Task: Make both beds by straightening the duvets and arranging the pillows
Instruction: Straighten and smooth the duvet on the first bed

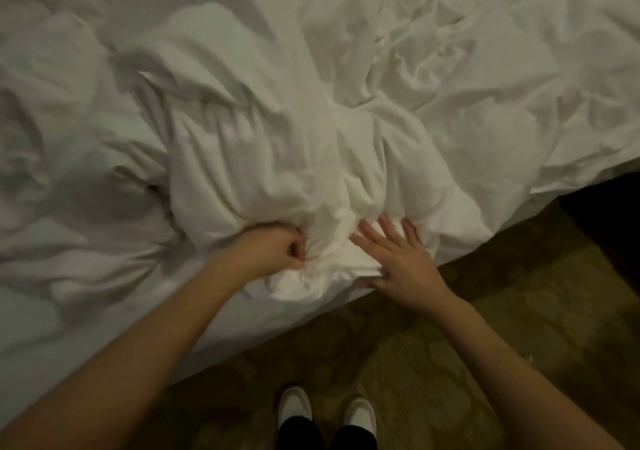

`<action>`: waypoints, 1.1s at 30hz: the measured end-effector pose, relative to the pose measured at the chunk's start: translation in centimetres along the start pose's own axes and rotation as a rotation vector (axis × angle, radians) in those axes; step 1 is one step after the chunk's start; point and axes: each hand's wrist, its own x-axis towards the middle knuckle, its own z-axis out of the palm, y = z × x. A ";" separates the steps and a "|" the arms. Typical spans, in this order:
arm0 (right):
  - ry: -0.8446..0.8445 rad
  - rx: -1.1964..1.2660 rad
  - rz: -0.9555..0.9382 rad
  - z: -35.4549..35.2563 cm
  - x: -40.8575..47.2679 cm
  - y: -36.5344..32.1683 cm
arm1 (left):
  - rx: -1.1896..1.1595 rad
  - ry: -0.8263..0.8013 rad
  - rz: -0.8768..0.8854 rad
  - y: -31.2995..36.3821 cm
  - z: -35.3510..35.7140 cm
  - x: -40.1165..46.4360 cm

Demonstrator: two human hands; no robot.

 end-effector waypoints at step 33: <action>0.154 -0.125 0.100 1.8 -0.3 1.0 | 0.163 0.581 0.069 3.2 11.1 0.3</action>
